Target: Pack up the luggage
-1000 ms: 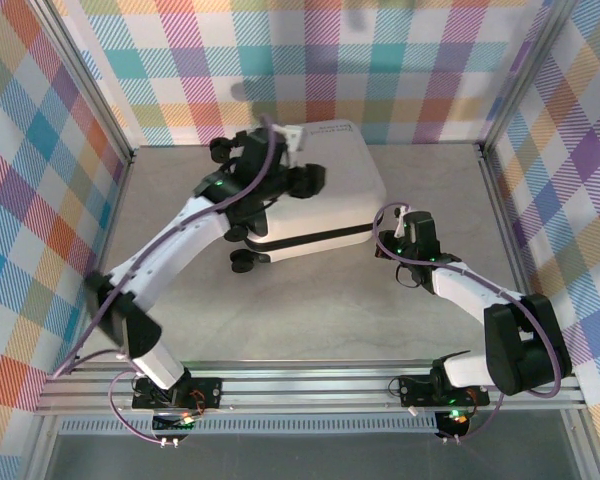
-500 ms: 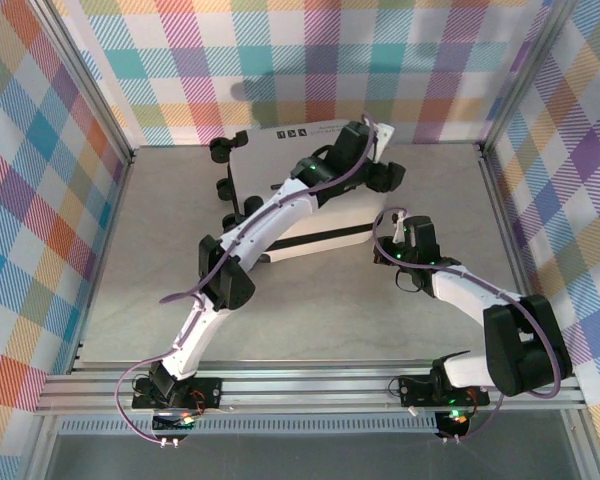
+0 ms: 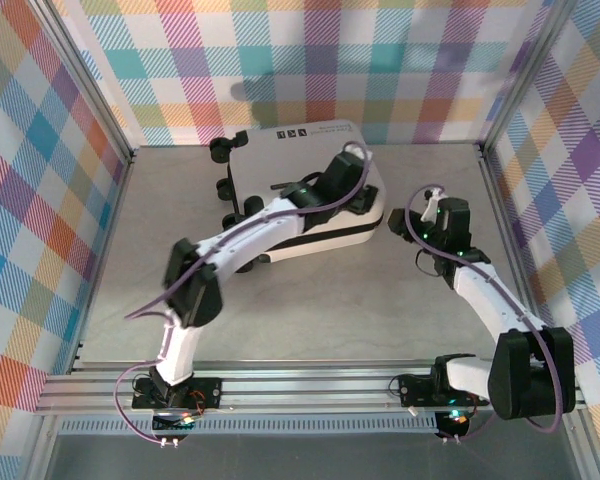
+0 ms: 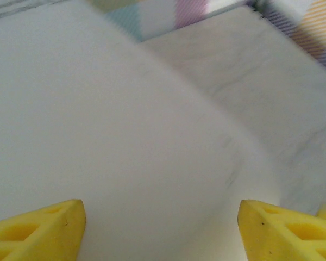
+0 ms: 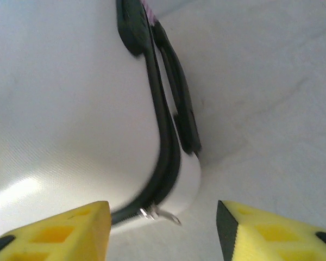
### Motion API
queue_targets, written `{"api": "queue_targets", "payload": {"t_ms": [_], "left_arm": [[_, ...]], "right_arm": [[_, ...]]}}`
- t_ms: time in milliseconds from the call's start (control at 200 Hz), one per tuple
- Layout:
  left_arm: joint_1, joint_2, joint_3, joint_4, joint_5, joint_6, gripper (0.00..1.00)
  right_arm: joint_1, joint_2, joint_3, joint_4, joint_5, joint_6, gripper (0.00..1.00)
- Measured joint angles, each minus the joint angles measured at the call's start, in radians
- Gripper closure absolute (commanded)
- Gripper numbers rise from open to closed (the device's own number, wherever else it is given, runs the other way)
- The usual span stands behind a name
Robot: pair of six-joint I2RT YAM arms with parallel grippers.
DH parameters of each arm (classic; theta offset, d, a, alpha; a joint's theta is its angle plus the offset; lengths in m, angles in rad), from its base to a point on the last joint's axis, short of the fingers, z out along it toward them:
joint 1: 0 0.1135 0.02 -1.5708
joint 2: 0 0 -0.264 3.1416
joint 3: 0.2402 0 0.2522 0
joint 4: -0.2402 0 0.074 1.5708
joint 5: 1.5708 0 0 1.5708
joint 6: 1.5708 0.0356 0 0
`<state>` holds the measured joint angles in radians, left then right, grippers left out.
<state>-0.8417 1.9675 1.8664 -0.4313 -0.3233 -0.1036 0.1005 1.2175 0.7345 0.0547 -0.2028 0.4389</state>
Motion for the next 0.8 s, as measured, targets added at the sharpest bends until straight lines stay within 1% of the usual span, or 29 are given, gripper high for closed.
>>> {"api": "queue_targets", "payload": {"t_ms": [90, 155, 250, 355, 425, 530, 645, 800], "left_arm": [[0.028, -0.219, -0.224, 0.009, -0.052, -0.039, 0.26], [0.061, -0.373, -0.35, 0.013, -0.092, -0.066, 0.25], [0.113, -0.569, -0.489, 0.013, -0.146, -0.112, 0.24], [0.161, -0.725, -0.615, 0.006, -0.166, -0.163, 0.24], [0.192, -0.781, -0.683, -0.012, -0.164, -0.195, 0.24], [0.24, -0.811, -0.768, -0.031, -0.148, -0.233, 0.24], [0.293, -0.821, -0.838, -0.047, -0.101, -0.269, 0.24], [0.353, -0.829, -0.875, -0.033, -0.027, -0.298, 0.24]], "right_arm": [[-0.013, 0.032, 0.056, 0.001, -0.047, 0.001, 0.29], [-0.016, 0.069, 0.103, 0.0, -0.084, 0.002, 0.23], [-0.016, 0.145, 0.182, 0.002, -0.14, 0.009, 0.17], [-0.016, 0.248, 0.271, 0.004, -0.197, 0.015, 0.14], [-0.016, 0.316, 0.319, 0.008, -0.235, 0.019, 0.13], [-0.016, 0.388, 0.368, 0.021, -0.291, 0.025, 0.12], [-0.018, 0.412, 0.382, 0.034, -0.334, 0.026, 0.12], [-0.014, 0.417, 0.382, 0.039, -0.373, 0.021, 0.14]]}}
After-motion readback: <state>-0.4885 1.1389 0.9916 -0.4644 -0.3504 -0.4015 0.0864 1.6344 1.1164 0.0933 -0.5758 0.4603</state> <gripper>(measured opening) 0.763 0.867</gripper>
